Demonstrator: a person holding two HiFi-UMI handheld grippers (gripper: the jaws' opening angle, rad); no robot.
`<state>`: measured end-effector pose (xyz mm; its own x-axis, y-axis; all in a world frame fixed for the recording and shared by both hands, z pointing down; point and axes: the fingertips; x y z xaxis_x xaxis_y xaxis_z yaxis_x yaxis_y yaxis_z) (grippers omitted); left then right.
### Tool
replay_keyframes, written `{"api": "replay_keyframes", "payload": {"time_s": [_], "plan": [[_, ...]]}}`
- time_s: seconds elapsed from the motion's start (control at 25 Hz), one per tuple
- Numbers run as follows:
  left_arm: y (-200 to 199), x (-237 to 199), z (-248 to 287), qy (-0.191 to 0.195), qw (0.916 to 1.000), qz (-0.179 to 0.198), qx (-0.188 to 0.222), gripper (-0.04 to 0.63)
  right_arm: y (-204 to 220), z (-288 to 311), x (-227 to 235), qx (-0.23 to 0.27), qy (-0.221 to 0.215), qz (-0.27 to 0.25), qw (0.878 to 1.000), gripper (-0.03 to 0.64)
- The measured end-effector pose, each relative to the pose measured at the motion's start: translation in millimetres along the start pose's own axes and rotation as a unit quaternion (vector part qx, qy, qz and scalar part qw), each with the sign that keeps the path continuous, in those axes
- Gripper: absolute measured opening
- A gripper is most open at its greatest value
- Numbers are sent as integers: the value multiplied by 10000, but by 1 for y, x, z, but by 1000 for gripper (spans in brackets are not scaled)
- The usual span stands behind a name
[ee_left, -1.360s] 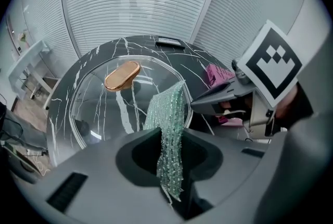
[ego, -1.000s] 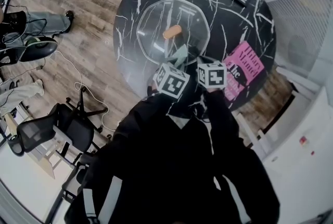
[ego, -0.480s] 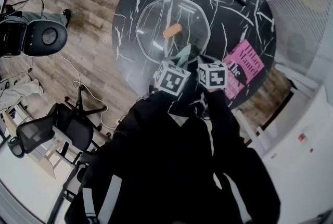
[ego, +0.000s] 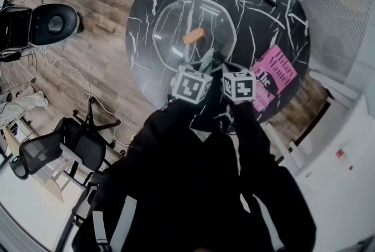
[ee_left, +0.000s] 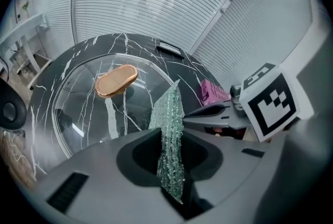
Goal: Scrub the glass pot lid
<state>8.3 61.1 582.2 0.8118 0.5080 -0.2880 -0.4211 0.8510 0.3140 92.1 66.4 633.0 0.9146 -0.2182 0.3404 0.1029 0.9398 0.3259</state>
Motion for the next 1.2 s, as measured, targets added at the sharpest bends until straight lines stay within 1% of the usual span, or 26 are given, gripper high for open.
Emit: {"api": "replay_keyframes", "payload": {"time_s": [0.04,0.16,0.36,0.48,0.68,0.76,0.84,1.04,1.2], "plan": [[0,-1,0,0,10000,7,-6,69,1,1,3,-5,45,-16,10000,14],[-3,-4,-1,-70,9999,85,-8,69,1,2,-7,-15,-135,89,9999,14],[-14,-20,-6,-402,9987,286,97,67,1,0,-8,-41,-139,118,9998,14],[-18,-32,-6,-574,9976,369,78,67,0,-1,-6,-32,-115,85,9999,14],[-16,-44,-5,-592,9980,215,54,67,2,1,-5,-56,-100,94,9999,14],[-14,-46,-4,-578,9983,108,56,67,1,1,-10,-61,-208,151,9997,14],[-14,-46,-4,-582,9983,79,57,67,2,1,-13,-54,-267,170,9995,14],[-17,-42,6,-695,9971,270,120,67,-1,1,-12,-40,-217,104,9997,14],[-23,-38,10,-811,9954,500,66,67,1,0,-7,-75,-116,92,9999,14]]}}
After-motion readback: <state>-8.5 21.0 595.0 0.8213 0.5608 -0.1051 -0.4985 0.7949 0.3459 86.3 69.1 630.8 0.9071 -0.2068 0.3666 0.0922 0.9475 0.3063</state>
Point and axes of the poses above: the fingertips, and each gripper's own axes: z forward along the fingers, x to its right, y out of its underside, and after that the axes turned 6 degrees about -y, right-handed
